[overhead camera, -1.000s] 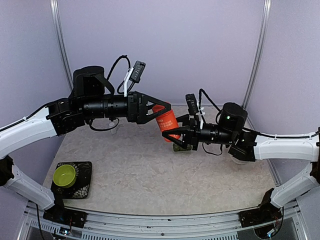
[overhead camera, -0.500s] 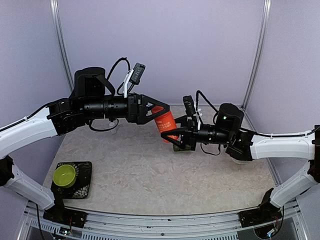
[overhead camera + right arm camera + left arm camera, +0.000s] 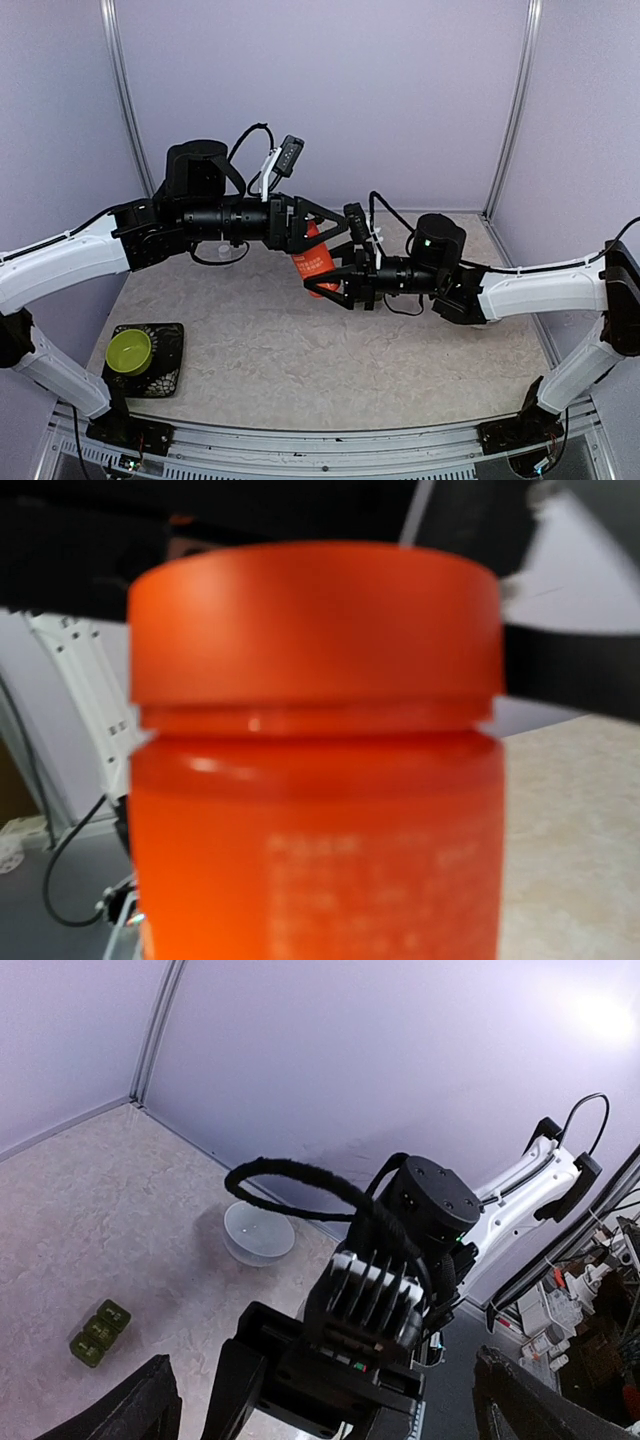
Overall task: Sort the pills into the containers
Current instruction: Screw the lid of the pill bottle onto the pill bottle.
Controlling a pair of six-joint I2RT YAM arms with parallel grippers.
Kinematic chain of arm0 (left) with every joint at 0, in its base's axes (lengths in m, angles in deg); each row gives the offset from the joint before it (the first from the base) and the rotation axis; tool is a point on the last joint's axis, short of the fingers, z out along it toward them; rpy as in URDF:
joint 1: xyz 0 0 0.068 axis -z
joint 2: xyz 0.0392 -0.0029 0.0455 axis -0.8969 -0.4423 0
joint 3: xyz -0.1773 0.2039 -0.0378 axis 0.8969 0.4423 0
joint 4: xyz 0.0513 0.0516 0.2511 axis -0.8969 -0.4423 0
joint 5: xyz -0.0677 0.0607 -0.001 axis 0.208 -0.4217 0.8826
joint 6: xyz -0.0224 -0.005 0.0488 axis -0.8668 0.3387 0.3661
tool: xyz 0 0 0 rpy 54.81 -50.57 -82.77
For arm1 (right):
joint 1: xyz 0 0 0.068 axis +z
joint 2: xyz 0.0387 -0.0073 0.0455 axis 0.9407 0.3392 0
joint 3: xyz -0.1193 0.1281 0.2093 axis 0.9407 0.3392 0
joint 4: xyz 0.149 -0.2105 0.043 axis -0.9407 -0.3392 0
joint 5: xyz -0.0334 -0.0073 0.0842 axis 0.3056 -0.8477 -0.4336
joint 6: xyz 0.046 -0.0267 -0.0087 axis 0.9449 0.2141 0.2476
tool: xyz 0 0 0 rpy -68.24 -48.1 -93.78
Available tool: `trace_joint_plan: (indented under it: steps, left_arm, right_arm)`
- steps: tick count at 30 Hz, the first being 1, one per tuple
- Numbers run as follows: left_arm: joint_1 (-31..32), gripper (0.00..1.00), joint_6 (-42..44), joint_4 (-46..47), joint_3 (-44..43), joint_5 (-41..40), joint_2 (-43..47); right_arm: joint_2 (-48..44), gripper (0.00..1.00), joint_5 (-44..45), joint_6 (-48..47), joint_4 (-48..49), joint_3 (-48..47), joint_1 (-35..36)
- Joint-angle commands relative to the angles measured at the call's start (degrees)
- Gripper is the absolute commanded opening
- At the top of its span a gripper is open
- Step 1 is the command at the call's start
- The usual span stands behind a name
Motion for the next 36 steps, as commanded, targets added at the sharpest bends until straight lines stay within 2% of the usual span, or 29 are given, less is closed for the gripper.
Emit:
trace_joint_plan:
  steps: [1,9,15,21,26,34,36]
  left_arm:
    - [2.7,0.99,-0.6,6.6,-0.6,7.2,-0.6]
    - [0.4,0.99,-0.7,-2.0,-1.0,-3.4,3.3]
    - [-1.7,0.99,-5.4,-11.7,-2.4,-10.0,4.5]
    - [-2.1,0.95,-6.6,-16.7,-4.3,-10.6,3.3]
    - [-2.0,0.78,-6.6,-18.4,-6.0,-7.5,0.6]
    - [-1.9,0.77,-6.4,-21.1,-7.7,-6.6,-2.7]
    - [-2.0,0.73,-6.4,-21.1,-7.7,-6.6,-2.9]
  right_arm:
    - [2.8,0.01,0.7,2.2,-1.4,-1.6,1.4]
    - [-1.3,0.01,3.1,-1.0,-4.1,-0.3,1.4]
    - [-4.8,0.01,8.9,-6.8,-11.6,-0.8,1.3]
    - [-6.7,0.01,13.5,-10.5,-16.1,-1.4,1.3]
    - [-7.2,0.01,15.4,-12.2,-17.8,-2.1,1.3]
    - [-7.7,0.01,16.6,-13.3,-18.7,-2.3,1.4]
    - [-7.9,0.01,16.9,-13.6,-18.7,-2.2,1.3]
